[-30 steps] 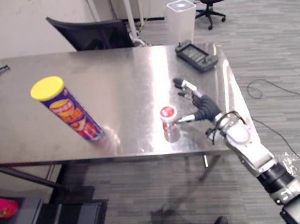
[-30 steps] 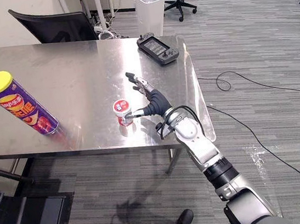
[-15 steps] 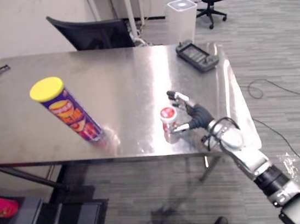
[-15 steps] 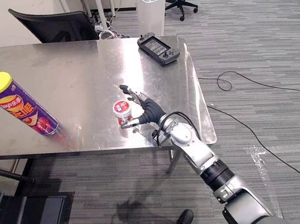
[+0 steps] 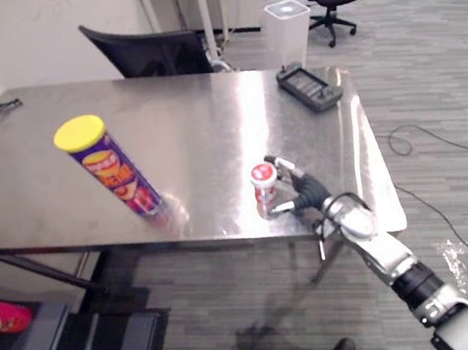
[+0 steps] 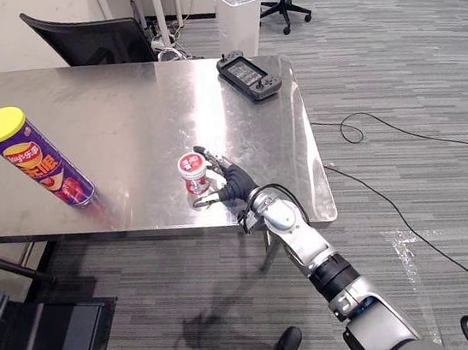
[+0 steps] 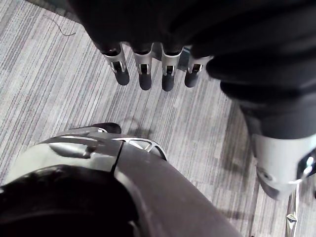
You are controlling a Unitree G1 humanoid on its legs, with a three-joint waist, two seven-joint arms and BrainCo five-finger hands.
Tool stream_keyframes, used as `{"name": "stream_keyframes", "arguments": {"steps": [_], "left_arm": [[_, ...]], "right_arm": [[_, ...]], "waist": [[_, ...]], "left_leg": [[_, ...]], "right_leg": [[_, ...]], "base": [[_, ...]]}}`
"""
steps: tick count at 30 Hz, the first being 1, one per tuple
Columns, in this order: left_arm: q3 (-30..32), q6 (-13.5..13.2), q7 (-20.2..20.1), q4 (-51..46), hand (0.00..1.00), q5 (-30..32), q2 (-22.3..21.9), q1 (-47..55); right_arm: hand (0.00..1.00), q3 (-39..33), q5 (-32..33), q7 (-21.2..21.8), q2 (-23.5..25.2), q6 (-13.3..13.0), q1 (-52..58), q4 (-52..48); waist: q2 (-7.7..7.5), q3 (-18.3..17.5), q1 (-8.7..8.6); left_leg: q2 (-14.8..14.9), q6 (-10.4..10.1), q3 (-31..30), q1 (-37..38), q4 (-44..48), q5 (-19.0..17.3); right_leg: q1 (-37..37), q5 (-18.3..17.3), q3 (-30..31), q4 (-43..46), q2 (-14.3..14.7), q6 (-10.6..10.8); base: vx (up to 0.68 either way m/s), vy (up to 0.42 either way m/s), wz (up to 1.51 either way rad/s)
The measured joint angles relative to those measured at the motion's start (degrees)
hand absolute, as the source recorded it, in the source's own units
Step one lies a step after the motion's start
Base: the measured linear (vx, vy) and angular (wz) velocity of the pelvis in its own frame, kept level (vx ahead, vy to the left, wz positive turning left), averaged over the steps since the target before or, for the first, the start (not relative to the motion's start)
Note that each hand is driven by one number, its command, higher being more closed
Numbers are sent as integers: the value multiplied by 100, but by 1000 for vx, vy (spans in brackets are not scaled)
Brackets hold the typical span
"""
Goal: Put the gum and the chips on the shelf.
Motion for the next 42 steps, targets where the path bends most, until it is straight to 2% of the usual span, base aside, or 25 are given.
{"name": "stream_keyframes", "arguments": {"steps": [6, 17, 18, 21, 33, 42], "left_arm": [[2, 0, 4, -5, 0, 0, -6, 0], [2, 3, 17, -11, 0, -1, -16, -14], [2, 3, 17, -11, 0, -3, -15, -17], [7, 3, 25, -31, 0, -4, -20, -41], [12, 7, 46, -61, 0, -6, -31, -72], [12, 48, 74, -62, 0, -7, -31, -79]], "right_arm": [[0, -2, -214, -108, 170, 1, -20, 215], [0, 35, -217, -238, 353, 113, -238, 654], [100, 41, -219, -238, 364, 117, -258, 657], [100, 50, -221, -252, 395, 137, -317, 695], [100, 104, -227, -350, 607, 194, -628, 1103], [100, 59, -223, -520, 722, 206, -625, 1065]], "waist": [[1, 0, 12], [14, 7, 55], [15, 7, 61], [19, 8, 153], [21, 10, 288], [21, 10, 282]], "left_leg": [[0, 4, -10, 0, 2, 3], [16, 10, -107, -12, 29, 7], [17, 10, -143, -22, 29, 7], [17, 10, -153, -27, 33, 7], [14, 10, -179, -35, 45, 7], [9, 10, -178, -11, 46, 6]], "right_leg": [[17, 0, -17, 0, -1, 0], [80, -2, -118, -1, -1, -1], [86, -2, -142, -1, -2, -1], [91, -2, -155, 0, -2, -1], [118, -2, -195, 0, -9, -1], [145, -2, -197, 0, -13, -1]], "base": [[0, 0, 0], [-9, 18, 3], [-12, 37, 9], [-14, 43, 3], [-9, 34, 2], [-10, 31, 0]]}}
